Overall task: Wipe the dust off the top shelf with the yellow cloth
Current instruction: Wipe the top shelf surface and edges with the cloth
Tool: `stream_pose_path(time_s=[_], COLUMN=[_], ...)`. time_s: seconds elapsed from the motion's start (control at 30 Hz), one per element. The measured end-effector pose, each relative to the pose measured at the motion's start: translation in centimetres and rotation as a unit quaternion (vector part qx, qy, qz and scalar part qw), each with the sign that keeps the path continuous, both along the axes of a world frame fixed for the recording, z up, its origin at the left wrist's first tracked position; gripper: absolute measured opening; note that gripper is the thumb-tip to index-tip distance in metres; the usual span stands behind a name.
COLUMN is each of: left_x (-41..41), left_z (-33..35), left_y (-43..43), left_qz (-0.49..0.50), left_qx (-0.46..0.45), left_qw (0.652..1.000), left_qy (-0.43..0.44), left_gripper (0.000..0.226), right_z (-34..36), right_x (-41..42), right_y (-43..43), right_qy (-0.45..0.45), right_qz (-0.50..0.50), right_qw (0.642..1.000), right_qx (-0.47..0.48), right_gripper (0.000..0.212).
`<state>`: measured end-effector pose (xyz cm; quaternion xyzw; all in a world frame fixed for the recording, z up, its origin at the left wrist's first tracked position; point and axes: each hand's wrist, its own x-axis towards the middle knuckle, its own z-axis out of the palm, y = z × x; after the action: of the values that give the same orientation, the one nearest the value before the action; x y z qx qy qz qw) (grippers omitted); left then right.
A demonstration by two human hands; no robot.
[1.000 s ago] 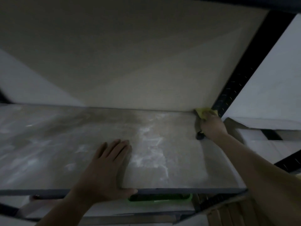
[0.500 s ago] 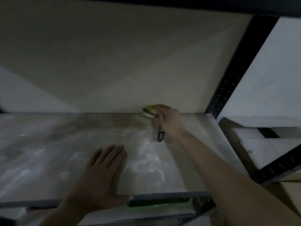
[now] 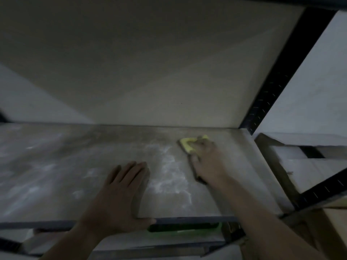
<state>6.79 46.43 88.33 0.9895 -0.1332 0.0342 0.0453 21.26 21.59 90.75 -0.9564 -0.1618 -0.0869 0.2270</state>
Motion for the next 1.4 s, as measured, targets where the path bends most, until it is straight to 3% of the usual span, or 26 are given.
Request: stream_pose_path(time_s=[0.1,0.17,0.23,0.3,0.4,0.47,0.6,0.67,0.7,0.73,0.8,0.9,0.97,1.03,1.1,1.17,1.3,1.4], left_x=[0.0,-0.1,-0.1,0.0,0.2,0.2,0.2,0.2,0.1,0.1,0.1,0.1,0.2,0.2,0.2,0.1,0.0,-0.1], left_z=[0.0,-0.1,-0.2,-0.4,-0.6,-0.5,-0.6,-0.6,-0.6,-0.6,-0.7,-0.7,-0.6,-0.4,-0.3,-0.4,-0.3,-0.1], left_y=[0.1,0.1,0.2,0.2,0.3,0.3,0.3,0.3,0.3,0.3,0.2,0.2,0.1,0.0,0.1,0.2,0.2,0.1], left_qz=[0.002,-0.001,-0.001,0.000,0.001,0.003,-0.001,-0.001,0.000,0.001,0.000,-0.001,0.000,0.003,0.006,0.007,0.007,0.006], left_qx=[-0.007,-0.006,0.001,0.006,0.004,0.001,-0.001,0.000,0.000,0.000,-0.003,0.000,-0.001,0.000,0.003,0.005,0.010,0.013], left_qw=[1.000,1.000,1.000,1.000,1.000,1.000,1.000,1.000,1.000,1.000,1.000,1.000,1.000,1.000,1.000,1.000,1.000,1.000], left_qy=[0.001,0.003,0.002,0.003,0.004,0.007,0.002,0.001,0.002,0.002,0.001,-0.002,-0.001,0.001,0.000,0.001,0.005,0.010], left_gripper=[0.125,0.125,0.125,0.125,0.126,0.126,0.126,0.126,0.127,0.127,0.126,0.126,0.126,0.126,0.127,0.127,0.126,0.127], right_z=[-0.4,1.0,2.6,2.5,0.7,-0.6,-0.5,0.2,0.1,-1.0,-1.3,-0.8,-1.2,-1.7,-1.1,0.2,0.3,-0.3], right_x=[-2.0,-1.5,0.0,2.7,6.0,6.1,4.2,2.3,0.5,-0.8,-4.1,-4.9,-3.1,-0.7,1.1,0.9,-1.3,-4.4], right_y=[3.6,2.5,-0.8,-5.9,-11.1,-11.3,-9.3,-6.5,-4.7,-3.6,-0.8,-1.1,-4.2,-8.5,-12.4,-13.5,-10.5,-5.8], right_qy=[0.047,0.070,0.026,-0.015,0.041,0.090,0.069,0.124,0.151,0.115,0.027,0.038,0.033,0.074,0.111,0.108,0.030,0.030], right_qz=[0.153,0.161,0.088,-0.033,-0.204,-0.220,-0.187,-0.146,-0.076,-0.014,0.079,0.148,0.118,-0.011,-0.239,-0.365,-0.270,-0.192], right_qw=[0.987,0.981,0.991,0.998,0.977,0.969,0.980,0.980,0.985,0.991,0.996,0.987,0.992,0.997,0.965,0.924,0.961,0.981], right_qx=[0.034,0.077,0.101,0.055,-0.034,-0.069,0.009,0.048,0.036,0.070,0.036,0.044,0.043,0.022,-0.008,-0.038,-0.053,-0.025], right_gripper=[0.039,0.042,0.040,0.035,0.037,0.043,0.050,0.047,0.049,0.053,0.051,0.046,0.041,0.035,0.029,0.020,0.032,0.039])
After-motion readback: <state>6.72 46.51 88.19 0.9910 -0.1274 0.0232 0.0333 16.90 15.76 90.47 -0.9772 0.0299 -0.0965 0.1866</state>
